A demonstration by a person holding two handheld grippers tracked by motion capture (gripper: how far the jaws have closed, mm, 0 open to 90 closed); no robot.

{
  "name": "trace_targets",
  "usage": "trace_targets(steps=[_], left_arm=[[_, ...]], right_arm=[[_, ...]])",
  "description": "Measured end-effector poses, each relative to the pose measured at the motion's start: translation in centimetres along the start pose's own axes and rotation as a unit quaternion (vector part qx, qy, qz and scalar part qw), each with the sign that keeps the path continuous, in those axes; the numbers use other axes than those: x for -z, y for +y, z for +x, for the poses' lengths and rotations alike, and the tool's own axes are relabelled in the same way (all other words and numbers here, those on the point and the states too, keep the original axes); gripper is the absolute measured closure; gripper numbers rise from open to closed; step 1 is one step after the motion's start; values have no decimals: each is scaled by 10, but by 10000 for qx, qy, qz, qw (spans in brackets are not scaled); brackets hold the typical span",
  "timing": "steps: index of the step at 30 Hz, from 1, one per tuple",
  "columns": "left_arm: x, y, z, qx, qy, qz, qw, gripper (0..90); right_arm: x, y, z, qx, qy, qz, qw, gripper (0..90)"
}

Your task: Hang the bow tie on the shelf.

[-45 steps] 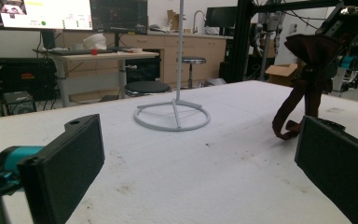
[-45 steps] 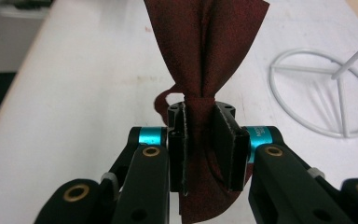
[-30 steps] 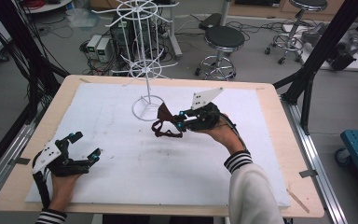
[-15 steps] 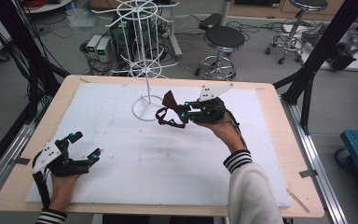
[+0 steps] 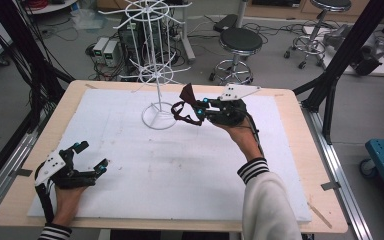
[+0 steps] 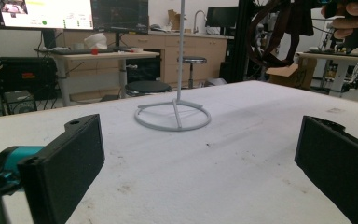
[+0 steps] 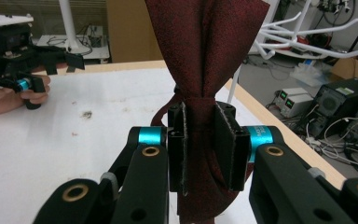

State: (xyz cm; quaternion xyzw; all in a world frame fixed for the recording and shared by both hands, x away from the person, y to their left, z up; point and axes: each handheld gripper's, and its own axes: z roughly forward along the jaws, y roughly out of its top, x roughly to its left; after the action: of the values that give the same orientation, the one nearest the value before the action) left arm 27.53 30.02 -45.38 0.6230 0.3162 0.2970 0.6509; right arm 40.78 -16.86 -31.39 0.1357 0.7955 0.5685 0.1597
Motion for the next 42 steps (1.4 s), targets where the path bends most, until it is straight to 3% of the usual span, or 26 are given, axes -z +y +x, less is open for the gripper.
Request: trace_targets(steps=[12, 27, 36, 42], left_arm=[[0, 0, 0, -6, -2, 9, 10000, 18], [0, 0, 0, 11, -13, 2, 10000, 18], [0, 0, 0, -10, -5, 5, 10000, 18], [0, 0, 0, -9, -9, 6, 10000, 18]], right_arm=[[-3, 21, -3, 47, -173, -266, 9995, 763], [-12, 41, -14, -108, -471, -335, 9983, 763], [-18, 49, -22, -166, -567, -400, 9975, 762], [-21, 44, -30, -279, -654, -447, 9965, 762]])
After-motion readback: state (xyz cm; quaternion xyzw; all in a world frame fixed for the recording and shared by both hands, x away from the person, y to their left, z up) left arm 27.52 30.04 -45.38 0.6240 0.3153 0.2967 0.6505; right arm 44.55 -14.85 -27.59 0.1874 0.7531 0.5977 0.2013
